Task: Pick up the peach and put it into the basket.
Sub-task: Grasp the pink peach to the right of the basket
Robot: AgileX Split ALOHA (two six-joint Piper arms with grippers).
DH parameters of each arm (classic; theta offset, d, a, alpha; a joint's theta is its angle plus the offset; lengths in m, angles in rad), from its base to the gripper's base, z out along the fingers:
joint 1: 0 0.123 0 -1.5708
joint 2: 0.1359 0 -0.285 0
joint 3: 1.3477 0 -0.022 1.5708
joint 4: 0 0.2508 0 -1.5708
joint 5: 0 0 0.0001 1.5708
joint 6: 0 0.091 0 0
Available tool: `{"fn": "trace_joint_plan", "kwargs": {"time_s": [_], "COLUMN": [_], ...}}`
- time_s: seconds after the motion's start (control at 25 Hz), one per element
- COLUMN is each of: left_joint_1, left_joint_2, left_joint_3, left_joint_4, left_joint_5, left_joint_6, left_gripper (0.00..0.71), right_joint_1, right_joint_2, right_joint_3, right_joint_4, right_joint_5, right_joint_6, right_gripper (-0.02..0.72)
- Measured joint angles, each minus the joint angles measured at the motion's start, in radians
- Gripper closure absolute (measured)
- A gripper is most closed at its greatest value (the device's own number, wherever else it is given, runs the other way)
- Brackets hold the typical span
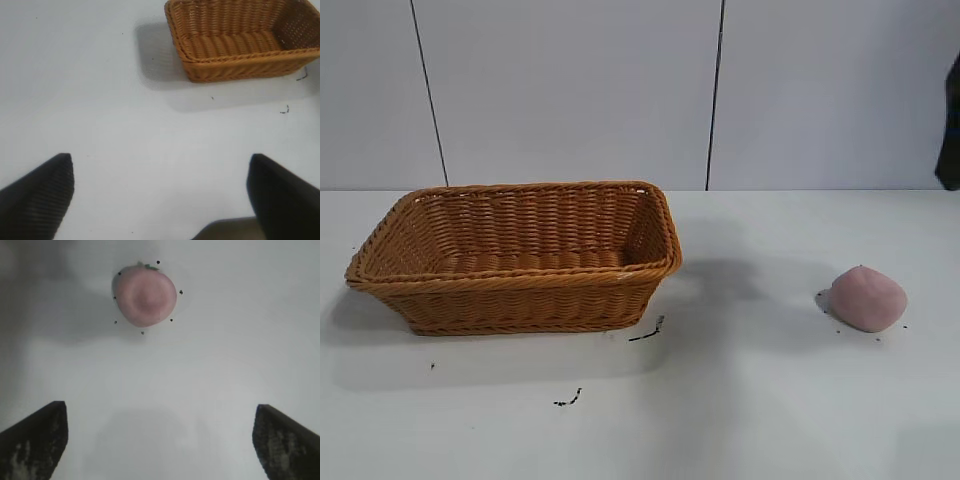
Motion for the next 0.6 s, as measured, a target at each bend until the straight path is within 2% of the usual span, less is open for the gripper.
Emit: {"fn": "trace_joint_plan", "kwargs": {"time_s": [0.32,0.6], "left_joint_1": [0.000,0.000], "left_joint_2": [0.000,0.000], "left_joint_3": [0.000,0.000], "left_joint_4": [0.000,0.000], "left_joint_5": [0.000,0.000], "left_joint_6": [0.000,0.000], "left_gripper": [0.018,0.018], "right_joint_1": [0.000,0.000], "right_joint_2": [0.250,0.392], "right_joint_3": [-0.095,-0.095], "right_joint_4": [0.003,0.030], "right_joint_5": [-0.079,-0.218], "right_joint_6": [-0.017,-0.063], "right_gripper": [0.014,0.014]}}
